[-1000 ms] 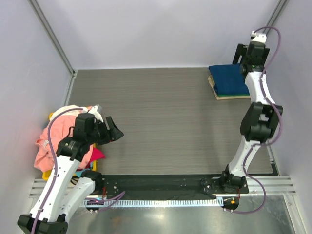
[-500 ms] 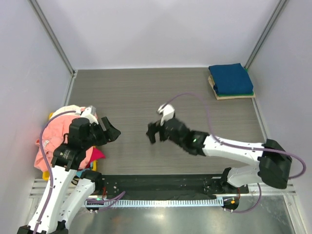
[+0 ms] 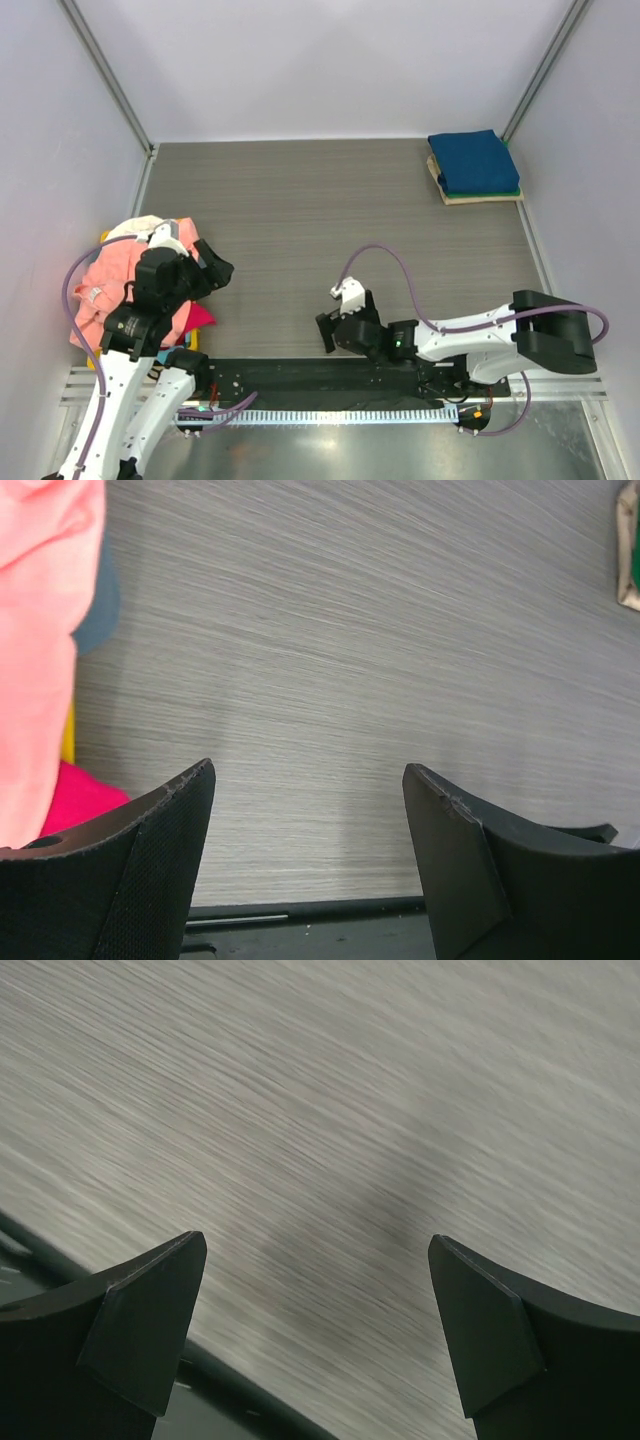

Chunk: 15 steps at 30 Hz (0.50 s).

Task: Fold and stack the t-shirts
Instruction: Reset both grippers

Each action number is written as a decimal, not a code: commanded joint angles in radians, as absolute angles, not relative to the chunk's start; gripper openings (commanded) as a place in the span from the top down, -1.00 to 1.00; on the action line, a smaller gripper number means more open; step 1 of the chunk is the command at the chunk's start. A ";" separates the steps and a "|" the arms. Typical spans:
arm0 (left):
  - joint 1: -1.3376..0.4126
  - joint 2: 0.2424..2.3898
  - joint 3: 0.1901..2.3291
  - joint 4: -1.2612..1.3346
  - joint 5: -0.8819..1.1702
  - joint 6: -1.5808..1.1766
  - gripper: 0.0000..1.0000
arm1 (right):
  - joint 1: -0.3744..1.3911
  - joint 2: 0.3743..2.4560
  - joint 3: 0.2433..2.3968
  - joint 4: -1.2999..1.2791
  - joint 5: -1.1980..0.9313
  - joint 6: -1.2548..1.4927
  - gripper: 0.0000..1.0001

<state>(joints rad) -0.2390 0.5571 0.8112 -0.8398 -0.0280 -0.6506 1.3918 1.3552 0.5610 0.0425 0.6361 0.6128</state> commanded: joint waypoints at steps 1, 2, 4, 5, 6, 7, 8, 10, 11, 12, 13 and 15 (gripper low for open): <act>-0.222 0.561 0.825 -0.850 -0.098 -0.669 -0.54 | 1.393 1.258 0.454 0.228 0.718 0.673 -0.99; -0.216 0.555 0.827 -0.850 -0.092 -0.669 -0.54 | 1.393 1.238 0.433 0.257 0.707 0.667 -0.99; -0.210 0.551 0.824 -0.839 -0.081 -0.667 -0.55 | 1.393 1.204 0.378 0.349 0.674 0.635 -0.99; -0.209 0.551 0.822 -0.839 -0.080 -0.666 -0.55 | 1.393 1.203 0.364 0.366 0.673 0.635 -0.99; -0.209 0.548 0.824 -0.841 -0.078 -0.666 -0.55 | 1.393 1.209 0.350 0.377 0.673 0.638 -0.99; -0.209 0.546 0.824 -0.841 -0.078 -0.666 -0.56 | 1.393 1.215 0.347 0.396 0.672 0.635 -0.99; -0.209 0.543 0.822 -0.839 -0.077 -0.666 -0.56 | 1.393 1.219 0.345 0.405 0.664 0.632 -0.99; -0.209 0.541 0.819 -0.839 -0.081 -0.667 -0.56 | 1.393 1.248 0.348 0.423 0.660 0.627 -1.00; -0.209 0.543 0.821 -0.839 -0.086 -0.669 -0.56 | 1.393 1.261 0.353 0.425 0.654 0.624 -0.99; -0.207 0.545 0.822 -0.841 -0.089 -0.669 -0.56 | 1.391 1.270 0.363 0.425 0.650 0.623 -0.99; -0.207 0.548 0.821 -0.842 -0.089 -0.669 -0.56 | 1.393 1.279 0.368 0.423 0.647 0.621 -0.99; -0.207 0.545 0.824 -0.839 -0.095 -0.658 -0.51 | 1.393 1.298 0.376 0.423 0.641 0.618 -0.99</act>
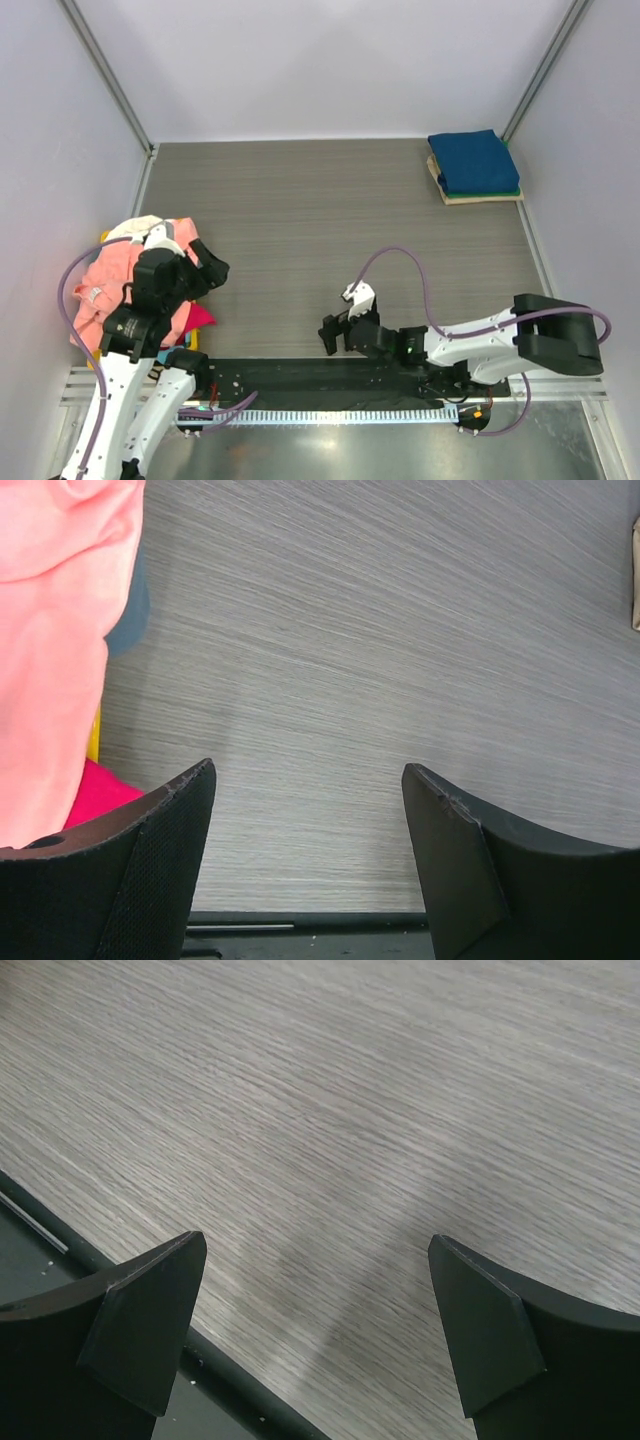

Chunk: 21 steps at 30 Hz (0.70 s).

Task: Fold and stack the t-shirts
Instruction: Reset both grippers

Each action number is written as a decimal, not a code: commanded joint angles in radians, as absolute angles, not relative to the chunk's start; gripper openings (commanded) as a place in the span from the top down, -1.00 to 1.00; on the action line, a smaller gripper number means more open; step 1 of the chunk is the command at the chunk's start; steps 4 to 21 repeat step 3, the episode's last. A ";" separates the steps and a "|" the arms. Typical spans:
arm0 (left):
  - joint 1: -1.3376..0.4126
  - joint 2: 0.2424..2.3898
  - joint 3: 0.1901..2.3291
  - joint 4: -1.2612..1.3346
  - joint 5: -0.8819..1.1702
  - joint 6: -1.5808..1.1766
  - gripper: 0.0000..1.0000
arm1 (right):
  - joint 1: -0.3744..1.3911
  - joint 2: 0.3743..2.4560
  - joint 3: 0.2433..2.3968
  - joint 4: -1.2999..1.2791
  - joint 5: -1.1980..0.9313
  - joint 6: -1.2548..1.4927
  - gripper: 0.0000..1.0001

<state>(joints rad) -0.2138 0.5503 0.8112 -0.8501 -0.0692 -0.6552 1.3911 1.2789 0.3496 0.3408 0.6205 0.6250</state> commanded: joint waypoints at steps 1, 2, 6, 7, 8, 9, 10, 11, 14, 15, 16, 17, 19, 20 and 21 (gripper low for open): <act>-0.207 0.534 0.822 -0.835 -0.103 -0.658 -0.51 | 1.393 1.301 0.376 0.425 0.641 0.620 -0.99; -0.207 0.525 0.824 -0.828 -0.098 -0.650 -0.53 | 1.393 1.296 0.376 0.423 0.641 0.623 -0.99; -0.207 0.517 0.822 -0.825 -0.110 -0.650 -0.56 | 1.394 1.293 0.368 0.425 0.641 0.624 -0.99; -0.207 0.517 0.822 -0.825 -0.110 -0.650 -0.56 | 1.394 1.293 0.368 0.425 0.641 0.624 -0.99; -0.207 0.517 0.822 -0.825 -0.110 -0.650 -0.56 | 1.394 1.293 0.368 0.425 0.641 0.624 -0.99; -0.207 0.517 0.822 -0.825 -0.110 -0.650 -0.56 | 1.394 1.293 0.368 0.425 0.641 0.624 -0.99; -0.207 0.517 0.822 -0.825 -0.110 -0.650 -0.56 | 1.394 1.293 0.368 0.425 0.641 0.624 -0.99; -0.207 0.517 0.822 -0.825 -0.110 -0.650 -0.56 | 1.394 1.293 0.368 0.425 0.641 0.624 -0.99; -0.207 0.517 0.822 -0.825 -0.110 -0.650 -0.56 | 1.394 1.293 0.368 0.425 0.641 0.624 -0.99; -0.207 0.517 0.822 -0.825 -0.110 -0.650 -0.56 | 1.394 1.293 0.368 0.425 0.641 0.624 -0.99; -0.207 0.517 0.822 -0.825 -0.110 -0.650 -0.56 | 1.394 1.293 0.368 0.425 0.641 0.624 -0.99; -0.207 0.517 0.822 -0.825 -0.110 -0.650 -0.56 | 1.394 1.293 0.368 0.425 0.641 0.624 -0.99; -0.207 0.517 0.822 -0.825 -0.110 -0.650 -0.56 | 1.394 1.293 0.368 0.425 0.641 0.624 -0.99; -0.207 0.517 0.822 -0.825 -0.110 -0.650 -0.56 | 1.394 1.293 0.368 0.425 0.641 0.624 -0.99; -0.207 0.517 0.822 -0.825 -0.110 -0.650 -0.56 | 1.394 1.293 0.368 0.425 0.641 0.624 -0.99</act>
